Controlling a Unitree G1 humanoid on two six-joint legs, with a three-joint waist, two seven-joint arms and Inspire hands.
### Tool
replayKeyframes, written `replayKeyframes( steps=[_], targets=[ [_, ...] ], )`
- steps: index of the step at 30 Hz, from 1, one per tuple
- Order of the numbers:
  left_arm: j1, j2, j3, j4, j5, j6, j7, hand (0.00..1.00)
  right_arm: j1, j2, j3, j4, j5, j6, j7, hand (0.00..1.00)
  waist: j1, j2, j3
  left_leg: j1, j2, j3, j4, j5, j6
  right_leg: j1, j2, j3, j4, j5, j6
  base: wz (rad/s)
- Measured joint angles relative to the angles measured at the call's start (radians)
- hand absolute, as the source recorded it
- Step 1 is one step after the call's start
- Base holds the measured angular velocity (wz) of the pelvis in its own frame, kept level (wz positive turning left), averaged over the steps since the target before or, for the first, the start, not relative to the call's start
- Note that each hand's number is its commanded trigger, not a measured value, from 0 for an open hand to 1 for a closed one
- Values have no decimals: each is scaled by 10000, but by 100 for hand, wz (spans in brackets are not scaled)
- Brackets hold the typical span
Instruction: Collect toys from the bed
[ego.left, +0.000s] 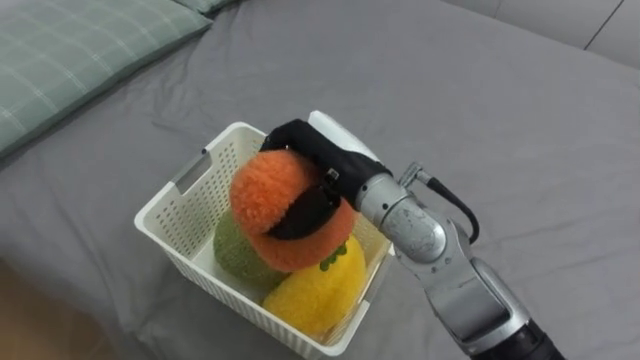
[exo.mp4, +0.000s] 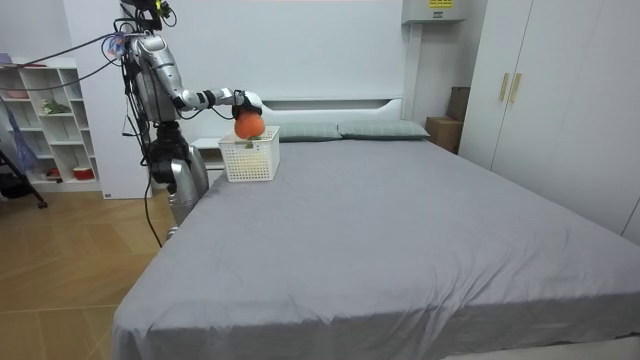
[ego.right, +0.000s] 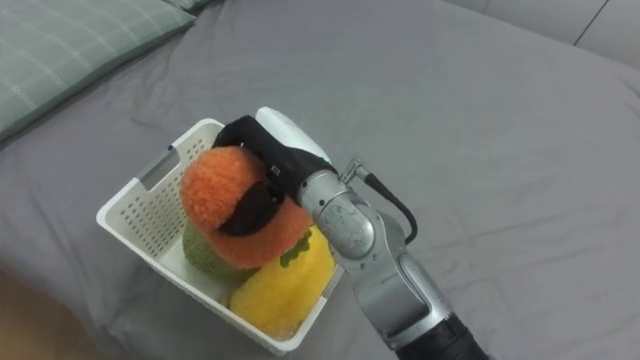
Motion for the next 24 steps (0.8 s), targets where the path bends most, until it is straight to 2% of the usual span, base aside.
replayKeyframes(
  steps=[6, 8, 21, 24],
  targets=[
    [56, 26, 26, 32, -3, 0, -2, 0, 0, -28, -84, 1, -67, -9, -94, 0, 82, -184, 69, -5, -2, -15, 2, 0, 0, 5, -10, -33, -25, 0, 0, 0],
    [49, 39, -23, 31, -2, -2, -15, 0, 1, -23, -84, 4, -66, -13, -116, 0, 84, -225, 68, -2, -9, -14, 10, 0, 0, -2, -20, -31, -50, 1, 0, 0],
    [-35, 93, 21, -41, -2, -27, -10, 0, 40, -86, -104, 497, -115, -213, -706, 0, -153, -176, 76, -9, -15, -7, 7, 1, -2, 18, -6, 49, -107, 0, 0, 0],
    [-67, 89, 127, -356, -4, -99, 9, 0, 41, -110, -317, 497, -108, -237, -958, 0, -172, -160, 70, -12, -16, -13, 8, 3, -2, 28, 13, 35, -111, 1, 0, 0]
  ],
)
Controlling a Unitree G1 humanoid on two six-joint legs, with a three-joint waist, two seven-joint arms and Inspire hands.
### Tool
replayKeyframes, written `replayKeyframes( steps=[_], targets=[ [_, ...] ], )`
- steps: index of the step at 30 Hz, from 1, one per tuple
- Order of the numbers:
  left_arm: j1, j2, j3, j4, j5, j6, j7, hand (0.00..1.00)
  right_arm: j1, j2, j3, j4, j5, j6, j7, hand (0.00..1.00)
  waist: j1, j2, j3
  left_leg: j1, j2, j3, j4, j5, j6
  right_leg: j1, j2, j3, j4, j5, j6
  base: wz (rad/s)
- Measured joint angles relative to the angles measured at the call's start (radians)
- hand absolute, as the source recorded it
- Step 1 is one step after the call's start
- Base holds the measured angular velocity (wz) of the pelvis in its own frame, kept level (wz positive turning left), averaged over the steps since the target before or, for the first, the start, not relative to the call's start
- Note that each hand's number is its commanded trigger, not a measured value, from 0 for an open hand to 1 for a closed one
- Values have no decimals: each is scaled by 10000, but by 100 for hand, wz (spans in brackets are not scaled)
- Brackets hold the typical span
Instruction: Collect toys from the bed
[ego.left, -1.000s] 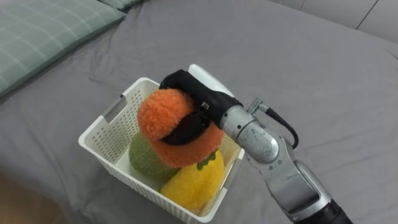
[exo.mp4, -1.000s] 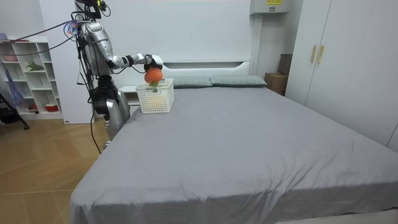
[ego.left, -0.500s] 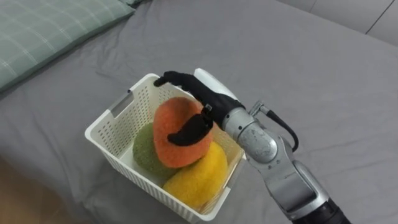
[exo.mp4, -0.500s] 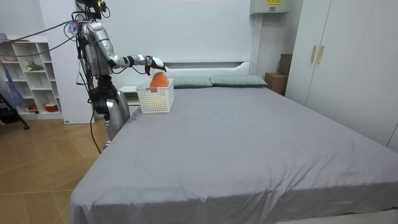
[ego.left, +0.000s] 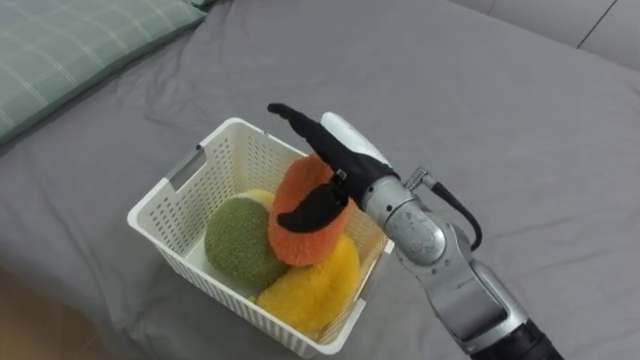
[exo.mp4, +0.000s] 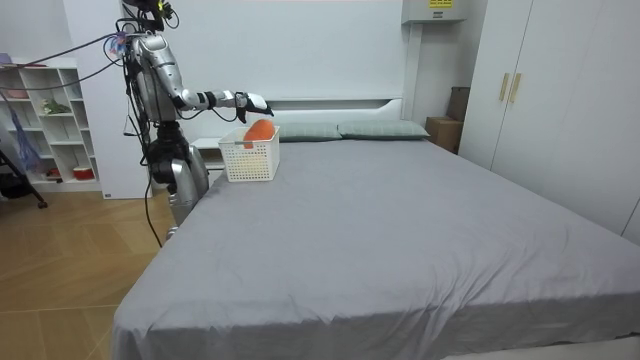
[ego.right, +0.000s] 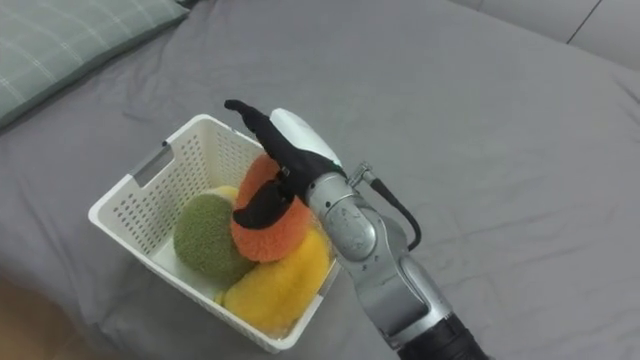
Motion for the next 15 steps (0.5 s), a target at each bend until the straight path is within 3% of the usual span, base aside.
replayKeyframes(
  steps=[7, 10, 15],
  targets=[
    [-36, -1, 116, -21, -4, -73, 107, 0, 71, -233, -523, -8, 50, -164, -896, 0, -84, 179, -81, 74, -4, 79, 2, 26, 17, 33, -12, 117, -5, 0, 0, -2],
    [181, -1, 204, -16, -6, -93, 108, 0, 228, -306, -1036, -201, 75, -231, -1151, 0, -332, 321, -94, 214, -5, 88, 21, 31, 23, 161, -34, 134, -12, 0, 1, 0],
    [460, 17, 536, 157, -4, -209, 111, 0, 485, -521, -2311, -834, 509, -592, -1867, 0, -802, 360, -120, 256, 29, 253, -18, 28, 18, 140, -20, 278, -10, 0, 0, -9]
  ],
)
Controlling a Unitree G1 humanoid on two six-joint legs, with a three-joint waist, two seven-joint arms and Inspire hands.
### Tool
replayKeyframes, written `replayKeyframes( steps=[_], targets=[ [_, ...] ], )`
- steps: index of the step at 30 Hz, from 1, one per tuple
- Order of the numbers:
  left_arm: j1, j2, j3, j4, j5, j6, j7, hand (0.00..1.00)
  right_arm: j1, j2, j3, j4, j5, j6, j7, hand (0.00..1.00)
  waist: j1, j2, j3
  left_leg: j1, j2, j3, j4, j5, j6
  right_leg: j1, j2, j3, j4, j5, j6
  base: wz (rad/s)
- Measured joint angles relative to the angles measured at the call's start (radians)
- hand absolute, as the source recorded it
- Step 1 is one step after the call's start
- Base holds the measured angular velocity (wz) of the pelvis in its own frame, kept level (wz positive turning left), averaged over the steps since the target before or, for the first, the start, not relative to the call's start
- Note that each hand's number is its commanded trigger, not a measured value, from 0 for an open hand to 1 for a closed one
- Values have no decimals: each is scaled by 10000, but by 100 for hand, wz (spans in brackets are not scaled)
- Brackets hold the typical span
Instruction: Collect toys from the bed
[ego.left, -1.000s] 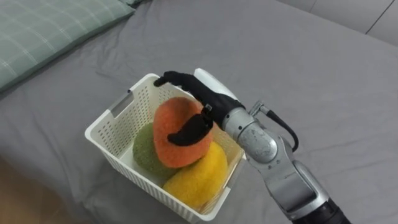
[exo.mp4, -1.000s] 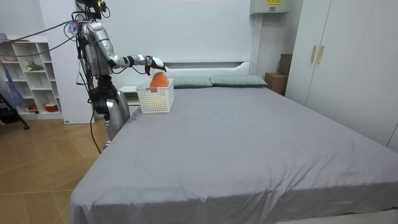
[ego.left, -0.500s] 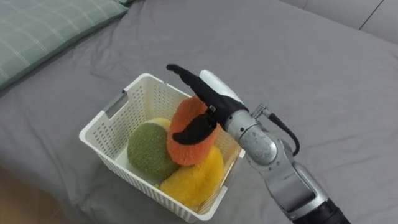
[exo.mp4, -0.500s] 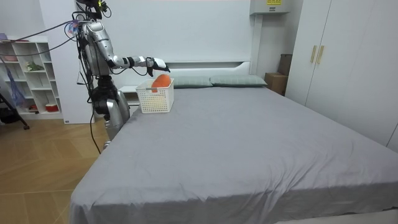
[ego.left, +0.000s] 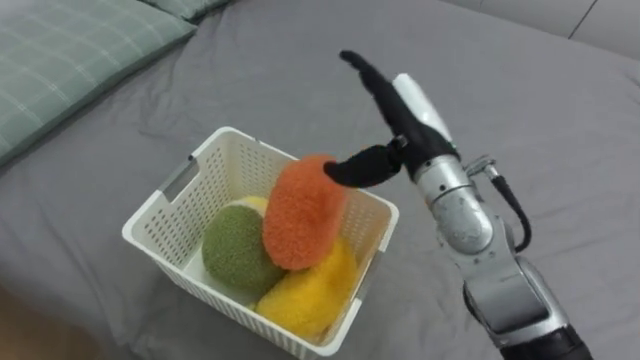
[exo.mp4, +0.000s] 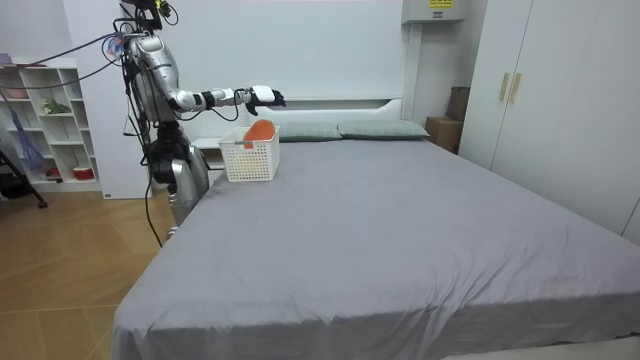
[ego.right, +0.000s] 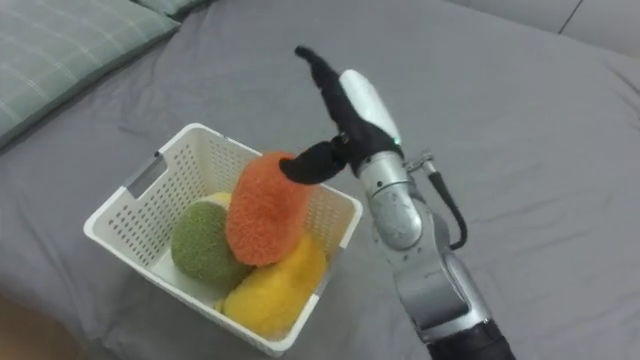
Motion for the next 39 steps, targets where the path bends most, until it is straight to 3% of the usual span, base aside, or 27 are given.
replayKeyframes(
  steps=[1, 5, 9, 11, 15, 18, 20, 29, 34, 39],
  targets=[
    [71, 1, 41, 16, -18, -44, 0, 0, 104, -119, -334, -30, 285, -191, -263, 0, -100, 4, -7, 94, 13, 76, -6, 1, 1, 42, 1, 66, 7, 0, 0, -18],
    [484, 0, 564, 16, -31, -301, 49, 0, 1253, -483, -1359, -799, 815, -515, -925, 0, -593, 31, -164, 304, 33, 286, -166, 2, 5, 83, 4, 303, 36, 0, 1, -16],
    [562, 26, 685, 190, -66, -546, 189, 0, 1995, -567, -2203, -935, 1572, -874, -1402, 0, -1160, 174, -56, 484, 82, 573, -223, -14, 14, 147, 37, 629, 127, 0, 1, -22],
    [596, 29, 692, 189, -41, -803, 249, 0, 2452, -571, -2792, -935, 2214, -985, -1790, 0, -1434, 226, -62, 457, 130, 763, -213, -75, 10, 49, 64, 819, 170, -3, 7, -27],
    [589, 19, 692, 191, -43, -964, 363, 0, 3064, -575, -3685, -924, 3229, -1122, -2300, 0, -1879, 237, -71, 507, 181, 927, -189, -88, -12, 9, 116, 999, 175, 0, 5, -15],
    [605, 20, 692, 189, -50, -1131, 508, 0, 3633, -572, -4227, -633, 3327, -1653, -2937, 0, -2175, 242, -86, 583, 215, 1084, -190, -96, -29, -78, 153, 1166, 175, 1, 3, -17],
    [609, 26, 688, 193, -192, -1192, 606, 0, 4016, -528, -4324, 88, 3338, -1835, -3338, 0, -2228, 250, -89, 663, 260, 1305, -292, -111, -51, -99, 200, 1369, 172, 15, -13, -25],
    [477, 83, 566, 559, -811, -1272, 617, 0, 5053, 2, -4347, 3351, 4335, -1906, -4341, 0, -2631, 344, -107, 656, 273, 1331, -356, -153, -78, -140, 233, 1459, 162, 12, -11, -3],
    [488, 90, 424, 577, -921, -1325, 605, 0, 5076, 37, -4035, 5925, 6000, -2144, -4153, 0, -2670, 423, -114, 660, 274, 1327, -342, -160, -75, -96, 231, 1466, 160, 11, -10, 0],
    [764, 65, 448, 571, -1008, -1549, 571, 0, 5321, 222, -4032, 9110, 7389, -2082, -3440, 0, -2687, 457, -86, 801, 232, 1289, -322, -259, -64, 49, 196, 1454, 140, -153, -18, 3]
  ],
)
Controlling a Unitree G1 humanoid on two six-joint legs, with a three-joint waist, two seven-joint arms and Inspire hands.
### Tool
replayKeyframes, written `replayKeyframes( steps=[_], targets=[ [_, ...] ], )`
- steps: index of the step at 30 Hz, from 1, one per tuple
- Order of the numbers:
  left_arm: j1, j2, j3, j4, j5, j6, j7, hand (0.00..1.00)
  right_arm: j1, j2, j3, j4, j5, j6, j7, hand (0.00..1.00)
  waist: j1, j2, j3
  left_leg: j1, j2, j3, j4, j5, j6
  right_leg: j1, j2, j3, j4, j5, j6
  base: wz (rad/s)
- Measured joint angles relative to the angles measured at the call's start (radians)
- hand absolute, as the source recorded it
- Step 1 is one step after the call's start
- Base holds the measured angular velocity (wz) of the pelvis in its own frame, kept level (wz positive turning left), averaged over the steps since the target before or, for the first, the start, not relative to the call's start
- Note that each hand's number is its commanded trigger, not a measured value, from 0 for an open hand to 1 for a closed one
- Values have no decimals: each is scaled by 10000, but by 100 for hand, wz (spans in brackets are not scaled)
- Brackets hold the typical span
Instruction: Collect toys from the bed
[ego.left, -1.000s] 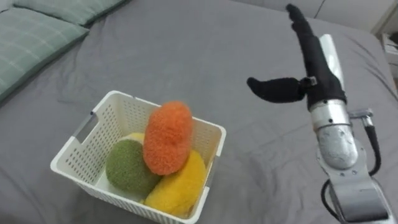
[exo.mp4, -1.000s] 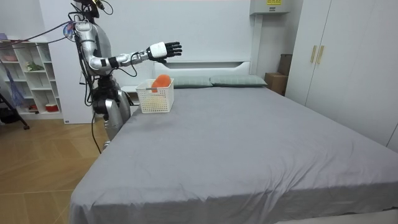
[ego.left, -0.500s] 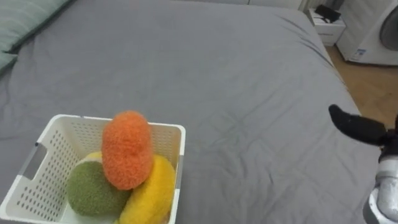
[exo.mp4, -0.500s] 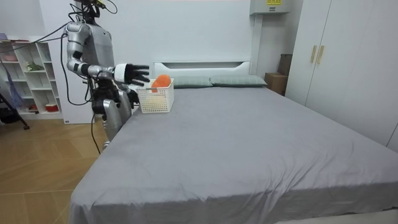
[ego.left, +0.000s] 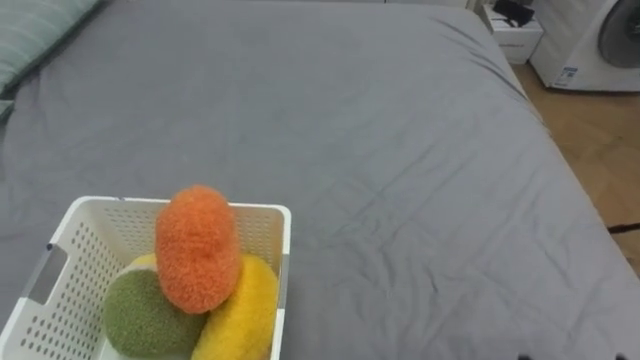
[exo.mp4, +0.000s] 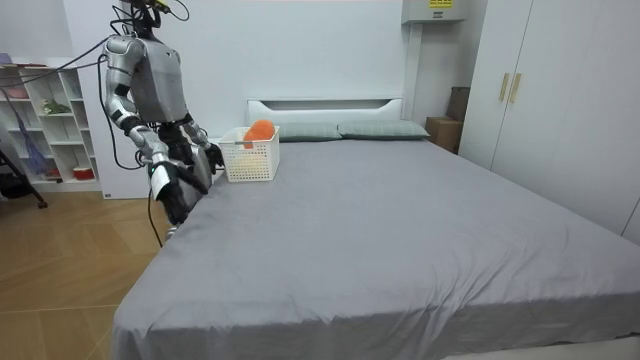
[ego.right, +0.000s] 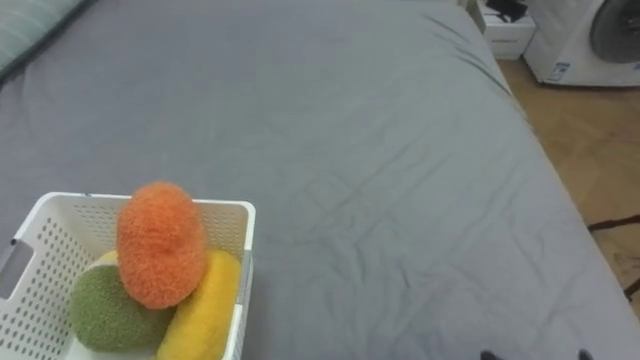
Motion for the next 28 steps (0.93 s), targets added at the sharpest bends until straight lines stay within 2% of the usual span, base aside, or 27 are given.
replayKeyframes(
  steps=[2, 6, 7, 12, 17, 28],
  targets=[
    [8, -20, 23, 43, 0, -1, -21, 0, -8, 143, 17, 1183, 181, 29, 330, 0, -13, 81, -7, 13, -20, -16, 7, -11, 2, -10, -30, -102, 9, -37, -5, -2],
    [-119, -122, 37, 57, -151, -3, -21, 0, -86, 507, 60, 1998, 189, 88, 829, 0, -10, 107, -6, 24, -24, -22, 13, -9, 3, -36, -29, -94, 11, -39, -6, 0],
    [-140, -163, 35, 90, -199, -3, -21, 0, -177, 571, 101, 2203, 189, 87, 987, 0, -9, 132, 14, 31, -25, -20, 13, -9, 3, -41, -30, -95, 9, -38, -7, 0],
    [-143, -210, 34, 236, -196, -6, -79, 0, -307, 582, 572, 2594, -38, 100, 1495, 0, 8, 123, 24, 39, -24, -4, -3, -11, 1, -25, 9, 45, 2, -37, -9, 0],
    [-156, -232, 16, 450, -213, 0, -151, 0, -490, 569, 1117, 2667, -185, 308, 2063, 0, 77, 141, 30, 41, -18, 11, -11, -14, -3, -24, 29, 133, 3, -37, -10, 0],
    [-180, -445, -172, 616, -212, 101, -238, 0, -798, 543, 1582, 3248, -270, 540, 2651, 0, 286, 218, 41, 27, -19, 23, -7, -17, -1, -67, 30, 155, -10, -37, -10, 0]
  ],
)
